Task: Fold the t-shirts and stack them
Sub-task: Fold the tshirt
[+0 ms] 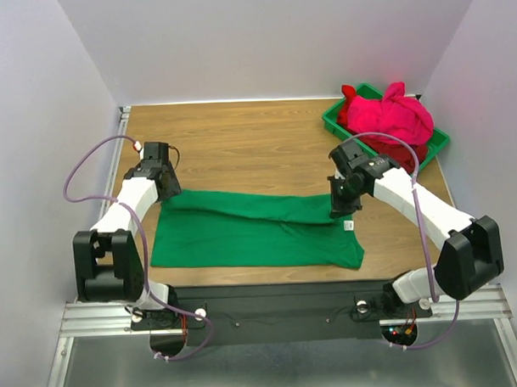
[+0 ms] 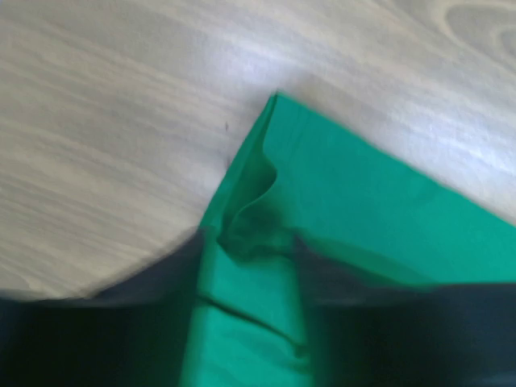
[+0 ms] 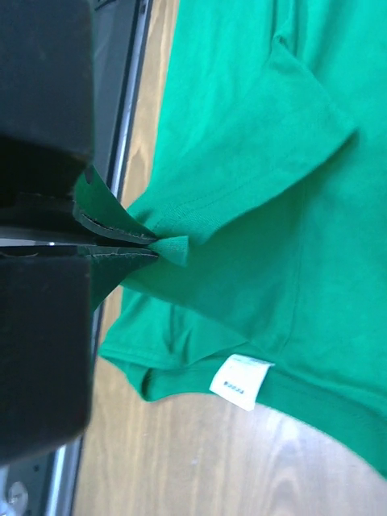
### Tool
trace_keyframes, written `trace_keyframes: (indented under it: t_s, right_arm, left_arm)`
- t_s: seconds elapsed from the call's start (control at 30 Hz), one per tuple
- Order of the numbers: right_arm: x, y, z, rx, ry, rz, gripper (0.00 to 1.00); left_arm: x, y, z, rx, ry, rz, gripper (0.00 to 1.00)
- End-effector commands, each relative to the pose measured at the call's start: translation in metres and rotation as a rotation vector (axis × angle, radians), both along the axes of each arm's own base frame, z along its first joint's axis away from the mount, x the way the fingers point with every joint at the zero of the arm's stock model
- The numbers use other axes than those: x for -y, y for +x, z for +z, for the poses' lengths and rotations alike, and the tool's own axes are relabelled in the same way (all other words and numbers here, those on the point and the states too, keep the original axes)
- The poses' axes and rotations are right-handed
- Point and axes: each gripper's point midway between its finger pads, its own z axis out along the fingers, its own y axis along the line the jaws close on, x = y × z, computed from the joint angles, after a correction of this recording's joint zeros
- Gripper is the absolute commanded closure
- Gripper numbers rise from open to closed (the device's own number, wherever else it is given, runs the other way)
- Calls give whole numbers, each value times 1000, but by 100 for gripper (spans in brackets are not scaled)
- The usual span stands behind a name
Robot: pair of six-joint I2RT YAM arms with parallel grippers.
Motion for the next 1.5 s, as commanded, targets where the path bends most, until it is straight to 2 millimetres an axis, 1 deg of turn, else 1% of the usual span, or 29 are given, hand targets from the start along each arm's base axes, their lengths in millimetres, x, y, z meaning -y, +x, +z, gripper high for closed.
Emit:
trace_keyframes:
  t_s: [0.0, 0.03, 0.1, 0.13, 0.2, 0.23, 0.27, 0.3, 0.33, 0.37, 0.4, 0.43, 0.47, 0.5, 0.53, 0.57, 0.6, 0.63, 0.7, 0.8, 0.83, 0.87, 0.93, 1.0, 1.03, 1.17, 1.27, 1.3, 1.47]
  right_arm:
    - [7, -19, 2, -46, -34, 1, 91]
    - [6, -21, 4, -49, -32, 3, 77]
    - [7, -27, 8, -61, -31, -3, 63]
    - [7, -25, 15, -41, -22, -10, 50]
    - [6, -19, 21, -11, -18, -27, 43]
    - [10, -9, 26, 30, -41, -51, 41]
    - [10, -3, 29, 47, -50, -66, 40]
    - [10, 5, 26, 48, -66, -96, 39]
    - [12, 13, 26, 66, -88, -114, 39]
    - [11, 21, 28, 84, -88, -125, 39]
    - [8, 31, 23, 95, -92, -144, 40]
    - [11, 38, 19, 114, -109, -165, 40]
    - [10, 44, 16, 123, -110, -179, 40]
    - [12, 55, 9, 131, -98, -209, 41]
    - [12, 59, 4, 130, -92, -221, 41]
    - [14, 68, 1, 143, -82, -249, 43]
    - [14, 71, -1, 145, -82, -258, 43]
    - [17, 73, -7, 138, -94, -269, 44]
    - [21, 78, -12, 143, -103, -294, 45]
    - [34, 79, -24, 136, -127, -336, 46]
    - [38, 80, -26, 136, -129, -348, 47]
    - [47, 78, -32, 122, -139, -372, 48]
    - [56, 80, -37, 120, -141, -391, 48]
    - [65, 87, -40, 133, -130, -409, 49]
    - [67, 88, -42, 133, -125, -412, 49]
    - [72, 93, -52, 116, -129, -405, 49]
    - [75, 97, -57, 108, -129, -404, 50]
    - [76, 100, -57, 114, -128, -405, 50]
    - [77, 105, -69, 100, -124, -411, 50]
  left_arm:
    - [5, -20, 23, 25, -42, 3, 26]
    - [6, -24, 32, 38, -52, 5, 20]
    - [8, -20, 51, 88, -66, 18, 12]
    - [9, -19, 60, 116, -78, 22, 9]
    - [11, -9, 70, 146, -88, 18, 5]
    - [12, -1, 66, 145, -94, 18, 5]
    - [15, 5, 64, 149, -105, 14, 5]
    - [17, 13, 64, 161, -113, 8, 5]
    - [18, 23, 55, 144, -117, 7, 5]
    - [19, 29, 53, 144, -123, 5, 5]
    - [20, 39, 57, 155, -120, -6, 5]
    - [20, 46, 46, 128, -116, -7, 5]
    - [19, 51, 43, 121, -108, -8, 5]
    - [18, 56, 44, 121, -95, -17, 5]
    - [15, 59, 35, 92, -80, -16, 5]
    - [15, 61, 32, 82, -70, -29, 5]
    - [14, 63, 27, 69, -63, -33, 5]
    - [14, 63, 25, 66, -59, -37, 5]
    - [14, 64, 21, 66, -59, -45, 7]
    - [15, 70, 17, 72, -63, -44, 9]
    - [15, 69, 12, 58, -66, -41, 9]
    - [16, 70, 10, 57, -75, -42, 10]
    - [15, 72, 6, 58, -80, -43, 12]
    - [14, 74, 2, 52, -82, -45, 12]
    - [13, 75, -3, 39, -85, -46, 12]
    - [4, 80, -10, 28, -86, -30, 14]
    - [6, 81, -15, 22, -91, -26, 15]
    - [-3, 80, -18, 19, -98, -4, 15]
    - [-2, 81, -31, -10, -116, -2, 22]
